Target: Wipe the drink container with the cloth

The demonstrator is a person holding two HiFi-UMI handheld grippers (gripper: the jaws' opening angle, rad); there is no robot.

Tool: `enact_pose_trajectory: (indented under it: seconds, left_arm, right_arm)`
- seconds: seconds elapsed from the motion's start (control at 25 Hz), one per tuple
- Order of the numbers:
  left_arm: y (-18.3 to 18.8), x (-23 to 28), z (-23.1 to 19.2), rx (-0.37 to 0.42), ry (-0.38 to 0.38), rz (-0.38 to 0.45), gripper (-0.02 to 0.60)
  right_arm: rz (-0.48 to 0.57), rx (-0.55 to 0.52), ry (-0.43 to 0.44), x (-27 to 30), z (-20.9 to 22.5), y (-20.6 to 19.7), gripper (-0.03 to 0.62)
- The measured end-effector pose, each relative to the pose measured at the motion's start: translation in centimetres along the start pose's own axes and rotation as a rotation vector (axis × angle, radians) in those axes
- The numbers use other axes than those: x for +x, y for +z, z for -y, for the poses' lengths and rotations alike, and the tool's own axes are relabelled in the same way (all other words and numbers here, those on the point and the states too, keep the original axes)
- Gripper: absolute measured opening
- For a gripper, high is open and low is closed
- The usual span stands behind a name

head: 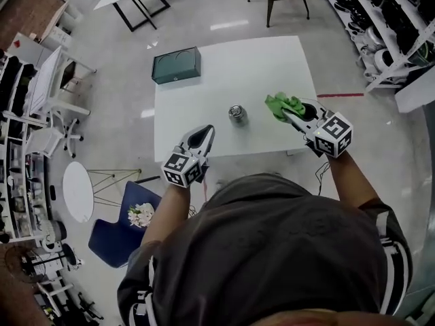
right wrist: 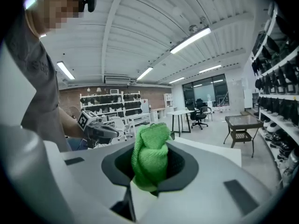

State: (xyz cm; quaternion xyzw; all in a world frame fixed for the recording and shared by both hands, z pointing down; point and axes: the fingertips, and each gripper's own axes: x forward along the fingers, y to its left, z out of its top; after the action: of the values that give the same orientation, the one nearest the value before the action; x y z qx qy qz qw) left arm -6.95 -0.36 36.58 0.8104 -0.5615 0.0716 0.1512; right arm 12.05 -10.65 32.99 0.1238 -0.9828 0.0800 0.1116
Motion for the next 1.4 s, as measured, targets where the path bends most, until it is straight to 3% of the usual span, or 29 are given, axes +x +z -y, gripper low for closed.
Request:
enact_pose_trajectory:
  seconds: [0.2, 0.28, 0.48, 0.56, 0.64, 0.84, 1.4]
  left_arm:
    - [-1.5, -0.7, -4.3, 0.038, -0.092, -0.035, 0.024]
    - [-3.2, 0.5, -5.1, 0.071, -0.155, -0.059, 0.101]
    - [-7.6, 4.2, -5.2, 0.185, -0.286, -0.143, 0.205]
    - [-9.1, 6.4, -4.7, 0.245, -0.318, -0.180, 0.288]
    - [-10.5, 8.7, -4.3, 0.294, -0.331, -0.207, 0.325]
    - [-14.0, 12.1, -4.1, 0.392, -0.369, -0.252, 0.339]
    - [-15.6, 14.7, -3.5, 0.423, -0.502, -0.220, 0.302]
  right_arm:
    - [-0.002, 0.023, -0.052, 3.7, -1.2, -0.2, 0.081]
    - [-0.023, 0.024, -0.089, 4.3, -0.9, -1.3, 0.081]
    - [-0.044, 0.070, -0.172, 5.0, 0.1, -4.9, 0.081]
    - [-0.062, 0.085, -0.178, 5.2, 0.4, -5.9, 0.081]
    - [-0.091, 0.081, -0.160, 5.8, 0.4, -6.8, 0.081]
    - [-0.155, 0.065, -0.102, 8.4, 0.5, -9.6, 0.081]
    - [-0.212, 0.107, 0.034, 15.1, 0.6, -16.9, 0.081]
